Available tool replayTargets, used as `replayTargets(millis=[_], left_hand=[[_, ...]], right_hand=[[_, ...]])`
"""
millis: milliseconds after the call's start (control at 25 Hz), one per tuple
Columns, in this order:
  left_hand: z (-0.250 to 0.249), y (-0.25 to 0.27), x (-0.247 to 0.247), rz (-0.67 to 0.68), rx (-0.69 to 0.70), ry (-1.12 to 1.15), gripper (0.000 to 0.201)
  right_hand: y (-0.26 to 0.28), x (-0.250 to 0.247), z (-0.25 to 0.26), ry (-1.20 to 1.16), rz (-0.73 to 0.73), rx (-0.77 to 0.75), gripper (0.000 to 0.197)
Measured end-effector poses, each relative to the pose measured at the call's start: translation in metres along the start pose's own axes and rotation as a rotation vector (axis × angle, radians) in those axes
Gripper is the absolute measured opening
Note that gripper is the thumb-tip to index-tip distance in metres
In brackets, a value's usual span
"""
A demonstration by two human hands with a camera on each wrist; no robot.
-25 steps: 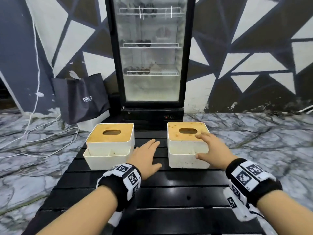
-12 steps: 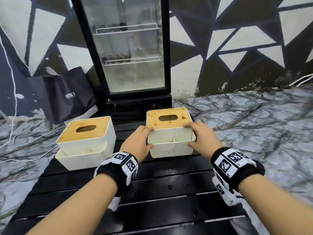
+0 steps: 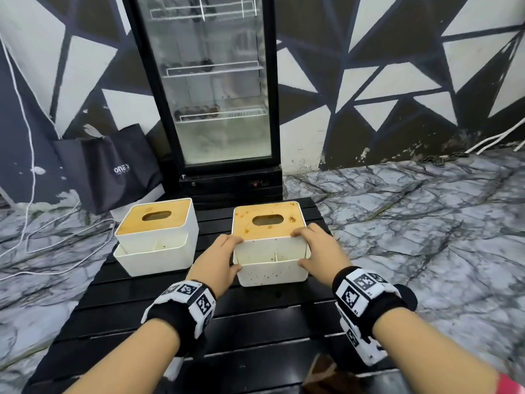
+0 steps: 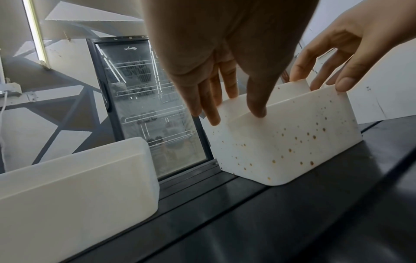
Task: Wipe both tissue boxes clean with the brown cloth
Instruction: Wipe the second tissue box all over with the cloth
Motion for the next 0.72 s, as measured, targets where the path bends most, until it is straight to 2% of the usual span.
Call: replayTargets(millis=[520, 720], left_hand=[[0.027, 0.169, -0.024, -0.016, 0.000, 0.061, 0.051], [0.042, 0.217, -0.034, -0.050, -0.004, 0.100, 0.052]], right_hand=[[0.126, 0.027, 0.093, -0.007, 0.064, -0.071, 0.048], [0.160, 0.038, 0.122, -0.022, 0.073, -0.111, 0.048]])
Point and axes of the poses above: each hand's wrist, its own y-axis away from the middle knuckle, its own x-axis out of the palm, z = x × y, the point moved 10 cm from there along -y, towards the middle knuckle, and after that the axes turned 4 degrees about -x, right-handed, at the moved point
